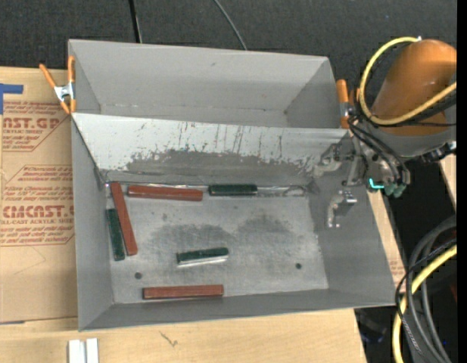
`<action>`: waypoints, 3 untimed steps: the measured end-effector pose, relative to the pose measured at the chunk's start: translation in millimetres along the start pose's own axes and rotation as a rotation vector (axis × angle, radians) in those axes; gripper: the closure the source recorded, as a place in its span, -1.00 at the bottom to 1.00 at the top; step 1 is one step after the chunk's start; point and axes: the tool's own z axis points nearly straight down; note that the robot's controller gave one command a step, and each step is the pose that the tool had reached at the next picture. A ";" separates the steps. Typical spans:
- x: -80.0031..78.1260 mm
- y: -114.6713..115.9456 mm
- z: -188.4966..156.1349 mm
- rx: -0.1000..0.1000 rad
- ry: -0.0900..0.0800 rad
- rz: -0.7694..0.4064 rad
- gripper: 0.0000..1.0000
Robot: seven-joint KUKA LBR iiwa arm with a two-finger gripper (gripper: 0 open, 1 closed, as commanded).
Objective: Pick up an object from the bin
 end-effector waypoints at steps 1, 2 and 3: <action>-1.6 0.5 -4.7 0.001 -0.008 -0.001 -1.00; 4.8 25.5 50.3 0.002 -0.013 -0.063 -1.00; 9.8 67.4 118.7 0.000 -0.011 -0.038 -1.00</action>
Offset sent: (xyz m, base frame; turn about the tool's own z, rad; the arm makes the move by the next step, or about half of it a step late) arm -0.0124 0.0464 -0.0959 -0.1144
